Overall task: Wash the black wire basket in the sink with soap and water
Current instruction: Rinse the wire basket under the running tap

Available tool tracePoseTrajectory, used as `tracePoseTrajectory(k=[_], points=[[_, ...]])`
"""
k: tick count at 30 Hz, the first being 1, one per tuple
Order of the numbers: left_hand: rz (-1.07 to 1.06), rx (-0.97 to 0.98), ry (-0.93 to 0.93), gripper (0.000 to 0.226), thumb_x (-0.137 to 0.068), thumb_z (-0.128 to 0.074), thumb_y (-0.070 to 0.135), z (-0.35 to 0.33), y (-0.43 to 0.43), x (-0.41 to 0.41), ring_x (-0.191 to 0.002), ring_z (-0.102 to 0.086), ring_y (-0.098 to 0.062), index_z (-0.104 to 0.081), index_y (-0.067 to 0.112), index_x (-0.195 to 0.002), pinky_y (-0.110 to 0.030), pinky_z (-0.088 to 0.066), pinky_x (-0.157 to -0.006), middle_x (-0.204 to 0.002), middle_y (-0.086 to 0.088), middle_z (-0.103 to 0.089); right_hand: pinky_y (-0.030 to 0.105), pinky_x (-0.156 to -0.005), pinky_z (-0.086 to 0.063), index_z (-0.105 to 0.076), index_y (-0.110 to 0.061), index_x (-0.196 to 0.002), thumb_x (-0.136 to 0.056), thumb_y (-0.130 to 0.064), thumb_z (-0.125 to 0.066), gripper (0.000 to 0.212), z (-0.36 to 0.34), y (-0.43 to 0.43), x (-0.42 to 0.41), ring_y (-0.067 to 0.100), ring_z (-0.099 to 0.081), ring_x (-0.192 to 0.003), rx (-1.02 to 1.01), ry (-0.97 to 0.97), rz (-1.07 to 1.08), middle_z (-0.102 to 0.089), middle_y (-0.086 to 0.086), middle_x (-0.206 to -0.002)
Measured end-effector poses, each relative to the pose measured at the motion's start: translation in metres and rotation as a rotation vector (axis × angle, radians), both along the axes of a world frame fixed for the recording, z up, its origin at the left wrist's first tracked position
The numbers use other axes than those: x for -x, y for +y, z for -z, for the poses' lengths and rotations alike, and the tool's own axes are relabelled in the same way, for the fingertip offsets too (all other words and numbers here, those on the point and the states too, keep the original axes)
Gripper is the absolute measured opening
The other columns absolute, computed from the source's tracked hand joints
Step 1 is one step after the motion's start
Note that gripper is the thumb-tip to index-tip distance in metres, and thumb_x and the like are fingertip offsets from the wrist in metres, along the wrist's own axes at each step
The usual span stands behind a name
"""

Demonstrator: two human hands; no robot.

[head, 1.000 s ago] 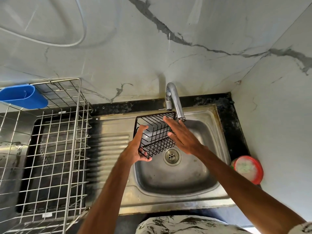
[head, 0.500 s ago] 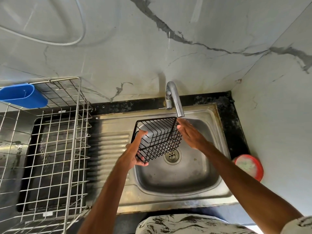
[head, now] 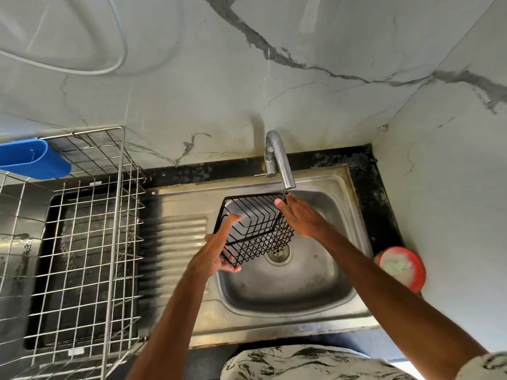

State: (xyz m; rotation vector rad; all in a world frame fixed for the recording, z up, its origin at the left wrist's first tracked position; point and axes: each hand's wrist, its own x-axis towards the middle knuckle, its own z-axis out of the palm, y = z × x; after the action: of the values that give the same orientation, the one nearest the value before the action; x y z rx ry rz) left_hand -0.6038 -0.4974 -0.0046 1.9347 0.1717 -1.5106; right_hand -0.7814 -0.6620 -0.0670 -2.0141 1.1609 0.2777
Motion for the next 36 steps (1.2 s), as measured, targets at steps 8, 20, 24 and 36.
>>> tracePoseTrajectory(k=[8, 20, 24, 36], points=[[0.191, 0.029, -0.012, 0.061, -0.064, -0.082, 0.075, -0.005, 0.003, 0.009, -0.118, -0.056, -0.045, -0.054, 0.034, -0.100, -0.058, -0.064, -0.074, -0.136, -0.013, -0.039, 0.052, -0.124, -0.001, -0.003, -0.002, -0.159, -0.098, -0.071, -0.006, 0.092, -0.040, 0.016, -0.026, 0.031, 0.006, -0.155, -0.143, 0.041, -0.130, 0.005, 0.016, -0.168], [0.093, 0.059, 0.046, 0.115, -0.039, -0.085, 0.086, 0.007, -0.005, 0.005, -0.125, -0.051, -0.044, -0.054, 0.027, -0.132, -0.058, -0.062, -0.068, -0.143, -0.017, -0.041, 0.044, -0.121, 0.011, 0.014, -0.025, -0.159, -0.099, -0.066, -0.004, 0.076, -0.061, 0.034, -0.036, 0.010, 0.015, -0.153, -0.035, -0.217, -0.370, 0.017, -0.005, -0.167], [0.044, 0.042, 0.019, 0.109, -0.037, -0.090, 0.070, 0.001, -0.001, -0.001, -0.119, -0.051, -0.041, -0.045, 0.025, -0.125, -0.057, -0.062, -0.067, -0.141, -0.016, -0.036, 0.050, -0.125, 0.001, 0.006, -0.027, -0.161, -0.098, -0.072, -0.006, 0.079, -0.023, -0.002, -0.002, 0.016, 0.008, -0.155, -0.136, -0.069, -0.114, 0.009, -0.003, -0.169], [0.075, 0.052, -0.008, 0.097, -0.034, -0.090, 0.076, 0.012, -0.003, 0.003, -0.125, -0.052, -0.043, -0.054, 0.029, -0.110, -0.059, -0.063, -0.069, -0.143, -0.018, -0.039, 0.044, -0.122, 0.014, 0.015, -0.019, -0.159, -0.096, -0.071, -0.003, 0.083, -0.028, 0.034, -0.025, 0.014, 0.017, -0.152, -0.020, -0.184, -0.246, 0.020, 0.000, -0.166]])
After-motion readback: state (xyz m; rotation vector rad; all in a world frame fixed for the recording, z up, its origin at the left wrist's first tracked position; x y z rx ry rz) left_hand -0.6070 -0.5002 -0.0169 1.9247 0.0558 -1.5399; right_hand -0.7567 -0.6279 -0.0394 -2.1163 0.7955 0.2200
